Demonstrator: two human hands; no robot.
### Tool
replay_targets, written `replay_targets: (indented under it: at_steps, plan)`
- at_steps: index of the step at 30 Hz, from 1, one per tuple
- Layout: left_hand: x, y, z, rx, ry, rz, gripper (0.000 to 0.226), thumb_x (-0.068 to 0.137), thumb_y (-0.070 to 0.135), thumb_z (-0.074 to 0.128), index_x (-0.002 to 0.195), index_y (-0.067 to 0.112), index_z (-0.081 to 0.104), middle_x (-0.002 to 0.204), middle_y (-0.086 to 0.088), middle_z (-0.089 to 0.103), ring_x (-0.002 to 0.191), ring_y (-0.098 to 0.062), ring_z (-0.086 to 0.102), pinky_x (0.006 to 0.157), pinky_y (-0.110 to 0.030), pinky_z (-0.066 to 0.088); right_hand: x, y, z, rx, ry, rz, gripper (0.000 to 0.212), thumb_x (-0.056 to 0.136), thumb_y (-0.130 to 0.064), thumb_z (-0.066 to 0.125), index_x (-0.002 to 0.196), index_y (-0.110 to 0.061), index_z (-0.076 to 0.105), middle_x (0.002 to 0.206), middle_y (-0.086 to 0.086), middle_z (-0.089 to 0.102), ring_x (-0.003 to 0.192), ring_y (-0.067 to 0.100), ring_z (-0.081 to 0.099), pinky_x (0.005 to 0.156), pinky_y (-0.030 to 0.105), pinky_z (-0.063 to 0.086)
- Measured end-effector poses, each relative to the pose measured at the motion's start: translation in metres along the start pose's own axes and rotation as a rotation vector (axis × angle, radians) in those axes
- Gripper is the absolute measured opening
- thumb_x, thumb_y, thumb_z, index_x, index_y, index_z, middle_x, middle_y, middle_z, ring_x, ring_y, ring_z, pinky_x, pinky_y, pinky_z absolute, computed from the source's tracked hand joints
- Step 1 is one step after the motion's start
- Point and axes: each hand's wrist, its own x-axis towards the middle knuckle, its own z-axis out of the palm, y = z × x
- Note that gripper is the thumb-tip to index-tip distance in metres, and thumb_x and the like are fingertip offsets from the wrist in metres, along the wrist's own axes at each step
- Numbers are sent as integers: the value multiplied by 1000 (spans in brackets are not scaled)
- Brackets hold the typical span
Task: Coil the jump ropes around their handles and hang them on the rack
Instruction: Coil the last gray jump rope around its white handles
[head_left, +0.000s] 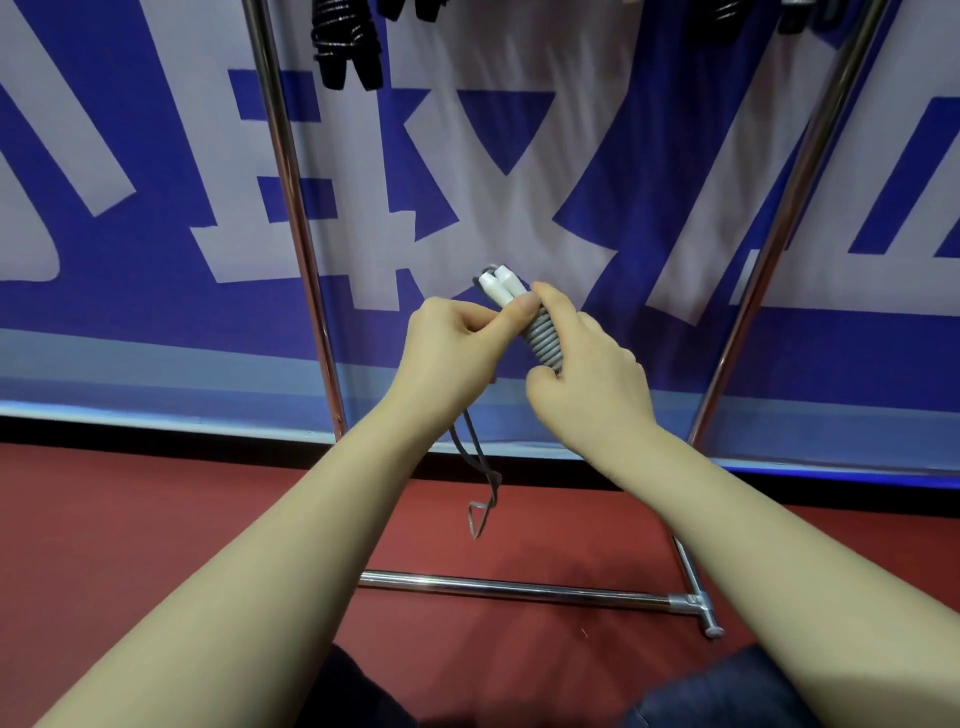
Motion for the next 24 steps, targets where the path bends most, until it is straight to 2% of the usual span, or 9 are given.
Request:
replay_targets:
  at_steps: [2,4,7,9,12,16,19,22,24]
  plan:
    - [1,0,-6,-26,-124,-23,57,95,40,60,59,-3,62,46,-7,54,45,-10,39,51,-19,34,0,2,-2,206,-59,62,76,82,-9,50,146,-44,28,112,-3,56,89,30,54,80,39,45]
    - [2,-4,-10,-40,-217,-28,49,98,35,57,60,6,63,51,-7,58,51,-13,44,58,-28,37,4,7,-3,412,-137,144,78,73,-8,56,137,-49,38,99,-3,63,84,28,58,79,40,51]
    - [1,-11,-12,-4,-314,-18,38,102,26,52,76,2,65,64,-8,60,62,-19,49,65,-37,37,11,16,-5,491,-228,210,80,57,-12,57,127,-51,49,95,2,67,88,31,65,82,48,56]
    - [0,-11,-10,-2,-369,-16,31,103,19,48,84,1,65,66,1,61,62,-12,52,66,-33,43,13,20,-5,529,-271,211,77,64,0,56,127,-43,50,92,5,64,80,32,62,73,44,55]
    - [-1,-5,-8,-63,-410,-17,27,103,11,47,83,10,64,64,9,60,58,-6,53,61,-19,46,12,22,-6,645,-260,227,67,69,16,48,112,-35,53,66,1,53,56,16,47,51,29,42]
    - [5,-5,-13,-11,-328,41,26,98,21,58,86,2,71,61,7,60,56,-7,51,59,-19,45,10,21,-11,938,-321,300,58,64,17,40,97,-27,59,64,14,48,50,22,43,48,28,38]
    - [8,-7,-14,-20,-240,62,22,92,23,67,85,3,74,54,7,58,52,-8,49,55,-18,44,7,21,-17,1216,-466,388,46,60,-3,42,98,-22,60,67,14,49,51,23,46,54,31,40]
    - [10,-9,-15,-103,-232,32,17,86,18,72,72,9,69,53,6,59,50,-10,50,52,-20,45,5,19,-21,1356,-587,407,32,67,-35,59,94,-19,60,68,15,48,53,24,45,56,32,39]
    - [10,-10,-15,-113,-245,9,27,81,25,75,69,5,64,52,3,57,48,-11,50,50,-23,45,4,17,-21,1339,-639,449,44,76,-62,56,93,-22,58,65,12,48,51,23,44,55,31,39]
